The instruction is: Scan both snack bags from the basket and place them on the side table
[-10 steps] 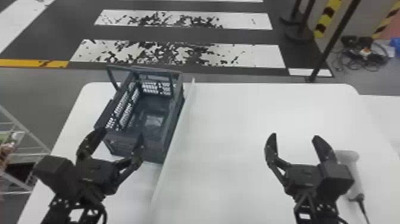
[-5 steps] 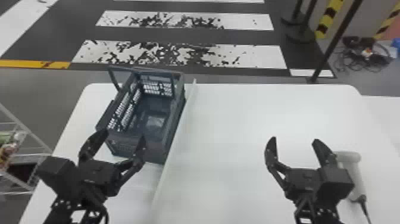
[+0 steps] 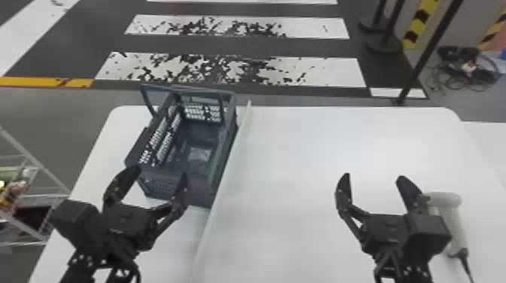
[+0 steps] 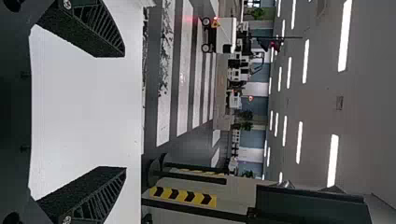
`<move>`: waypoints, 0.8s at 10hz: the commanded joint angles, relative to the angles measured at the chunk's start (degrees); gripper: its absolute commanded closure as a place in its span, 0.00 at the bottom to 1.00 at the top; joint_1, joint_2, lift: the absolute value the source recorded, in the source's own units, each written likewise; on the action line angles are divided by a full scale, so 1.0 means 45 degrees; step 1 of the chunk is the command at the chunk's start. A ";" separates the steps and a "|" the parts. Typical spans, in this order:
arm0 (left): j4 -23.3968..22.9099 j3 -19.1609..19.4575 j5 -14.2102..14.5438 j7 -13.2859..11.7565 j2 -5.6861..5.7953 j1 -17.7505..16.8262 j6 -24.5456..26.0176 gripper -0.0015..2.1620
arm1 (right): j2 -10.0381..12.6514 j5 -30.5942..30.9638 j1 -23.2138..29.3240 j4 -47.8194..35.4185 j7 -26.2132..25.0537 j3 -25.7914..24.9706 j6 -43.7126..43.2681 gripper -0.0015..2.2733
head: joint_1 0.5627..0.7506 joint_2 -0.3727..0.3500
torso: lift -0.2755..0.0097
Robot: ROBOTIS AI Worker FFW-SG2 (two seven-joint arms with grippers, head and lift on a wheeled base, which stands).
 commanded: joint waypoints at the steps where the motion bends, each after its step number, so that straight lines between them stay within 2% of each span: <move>1: -0.0002 0.0000 0.0000 -0.0025 -0.0018 0.0021 0.0000 0.04 | 0.0011 0.0000 -0.0005 0.0018 0.0000 0.0029 -0.0015 0.03 | 0.70 0.55 | 0.70; 8: -0.0002 -0.0019 -0.0156 -0.0025 -0.0175 0.0001 0.0000 0.04 | 0.0011 0.0000 -0.0122 0.0057 -0.0078 0.0087 -0.0015 0.03 | 0.70 0.55 | 0.70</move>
